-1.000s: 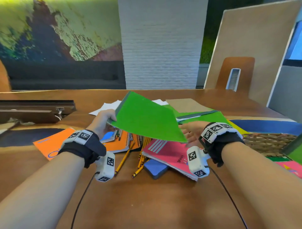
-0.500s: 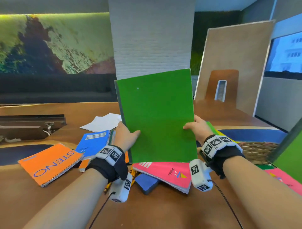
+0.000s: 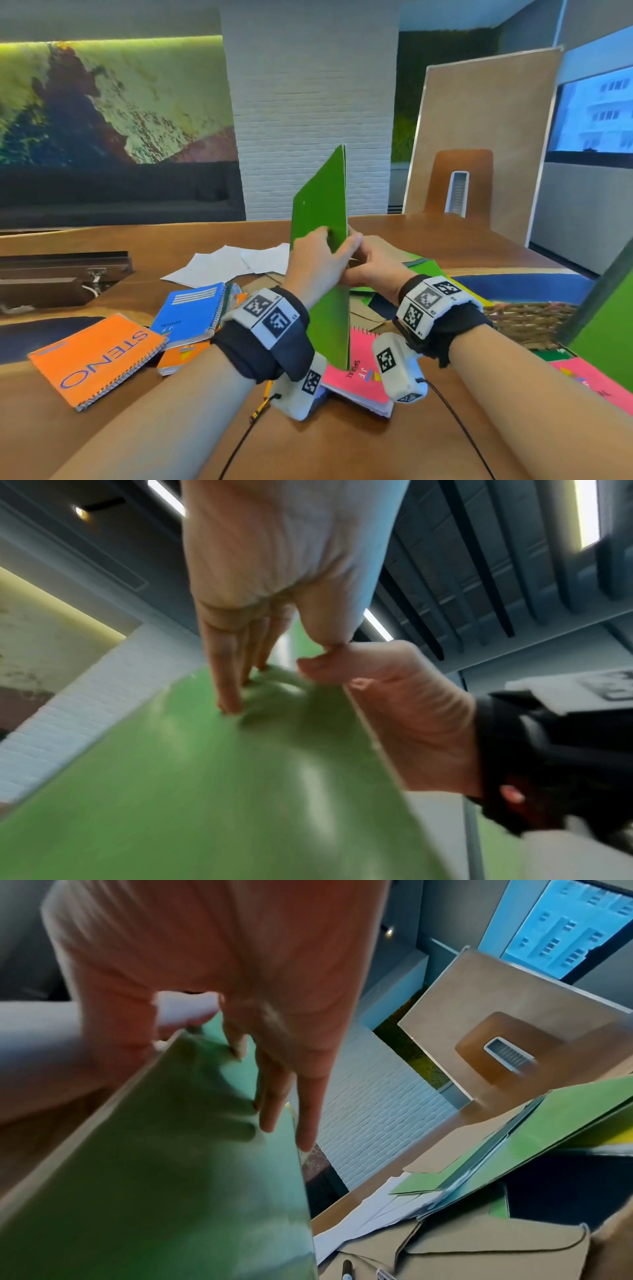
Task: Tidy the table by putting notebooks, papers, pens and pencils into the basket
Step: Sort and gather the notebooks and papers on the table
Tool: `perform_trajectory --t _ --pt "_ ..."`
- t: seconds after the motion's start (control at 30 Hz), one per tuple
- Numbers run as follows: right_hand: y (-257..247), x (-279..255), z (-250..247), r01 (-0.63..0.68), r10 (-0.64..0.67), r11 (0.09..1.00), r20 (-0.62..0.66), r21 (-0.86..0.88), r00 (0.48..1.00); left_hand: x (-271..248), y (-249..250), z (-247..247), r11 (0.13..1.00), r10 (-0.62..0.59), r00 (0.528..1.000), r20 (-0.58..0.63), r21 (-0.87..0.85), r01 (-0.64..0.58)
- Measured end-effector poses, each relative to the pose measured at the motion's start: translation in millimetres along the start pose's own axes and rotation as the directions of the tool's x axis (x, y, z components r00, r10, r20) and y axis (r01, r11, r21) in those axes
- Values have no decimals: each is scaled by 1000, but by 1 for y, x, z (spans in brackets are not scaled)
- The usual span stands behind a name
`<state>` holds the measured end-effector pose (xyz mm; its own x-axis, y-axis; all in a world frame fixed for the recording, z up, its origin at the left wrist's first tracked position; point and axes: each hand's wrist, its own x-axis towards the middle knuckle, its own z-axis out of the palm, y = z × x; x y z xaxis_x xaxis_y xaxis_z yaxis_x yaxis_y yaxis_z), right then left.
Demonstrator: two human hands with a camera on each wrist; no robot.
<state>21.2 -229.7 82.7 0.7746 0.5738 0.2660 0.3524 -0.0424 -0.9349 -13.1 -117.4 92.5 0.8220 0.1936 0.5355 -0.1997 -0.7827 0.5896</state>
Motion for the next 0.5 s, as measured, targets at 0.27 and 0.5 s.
perform_trajectory --t 0.27,0.5 --pt "10 9 -6 -91 81 989 81 115 993 0 -30 -16 974 55 993 104 -226 -30" --pt "12 11 -6 -46 39 991 54 124 998 -2 -35 -16 978 91 992 85 -198 -73"
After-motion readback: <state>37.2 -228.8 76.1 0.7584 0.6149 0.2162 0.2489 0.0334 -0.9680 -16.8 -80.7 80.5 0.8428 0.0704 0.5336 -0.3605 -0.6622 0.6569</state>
